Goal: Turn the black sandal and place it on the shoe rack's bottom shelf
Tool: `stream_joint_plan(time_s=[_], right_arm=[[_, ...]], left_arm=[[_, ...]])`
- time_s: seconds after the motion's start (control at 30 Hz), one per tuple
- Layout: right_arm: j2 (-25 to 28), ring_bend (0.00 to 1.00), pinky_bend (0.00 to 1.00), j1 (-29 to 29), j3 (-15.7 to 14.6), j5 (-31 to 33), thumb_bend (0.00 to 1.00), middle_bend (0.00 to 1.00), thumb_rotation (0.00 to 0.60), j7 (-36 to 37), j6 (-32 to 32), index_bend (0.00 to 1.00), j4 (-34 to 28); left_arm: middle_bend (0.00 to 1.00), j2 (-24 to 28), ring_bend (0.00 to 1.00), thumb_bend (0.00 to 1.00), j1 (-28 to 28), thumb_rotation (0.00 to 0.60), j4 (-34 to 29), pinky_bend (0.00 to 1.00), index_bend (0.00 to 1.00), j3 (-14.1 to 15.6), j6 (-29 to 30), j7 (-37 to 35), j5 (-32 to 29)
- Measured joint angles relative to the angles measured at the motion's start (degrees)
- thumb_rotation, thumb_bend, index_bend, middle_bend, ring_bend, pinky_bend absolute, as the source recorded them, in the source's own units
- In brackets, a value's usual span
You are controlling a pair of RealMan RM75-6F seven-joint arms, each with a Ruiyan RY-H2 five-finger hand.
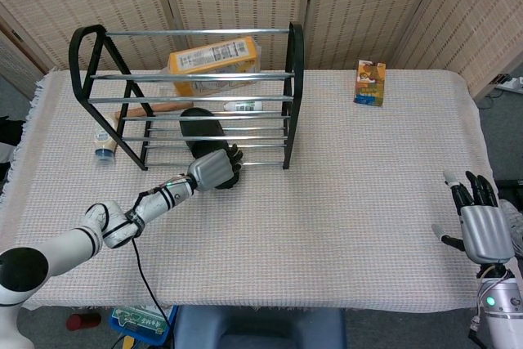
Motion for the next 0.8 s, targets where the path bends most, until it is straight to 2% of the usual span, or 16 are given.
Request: stream_joint_plan(time_s=[0.5, 0.8], right_arm=[[0.3, 0.03, 0.0, -0.6, -0.4, -0.9, 0.19, 0.2, 0.6, 0.8, 0.9, 0.0, 0.0], [0.6, 0.03, 0.0, -1.1, -0.5, -0.9, 0.19, 0.2, 0.6, 1.2, 1.3, 0.0, 0.0]], left_arm=[[0.07, 3.4, 0.1, 0.12, 4.2, 0.6, -13.6, 0.33, 0.15, -1.5, 1.9, 14.8, -7.4], [0.05, 2.1, 0.08, 0.12, 4.7, 0.6, -15.5, 0.33, 0.16, -1.6, 1.4, 21.9, -12.3]])
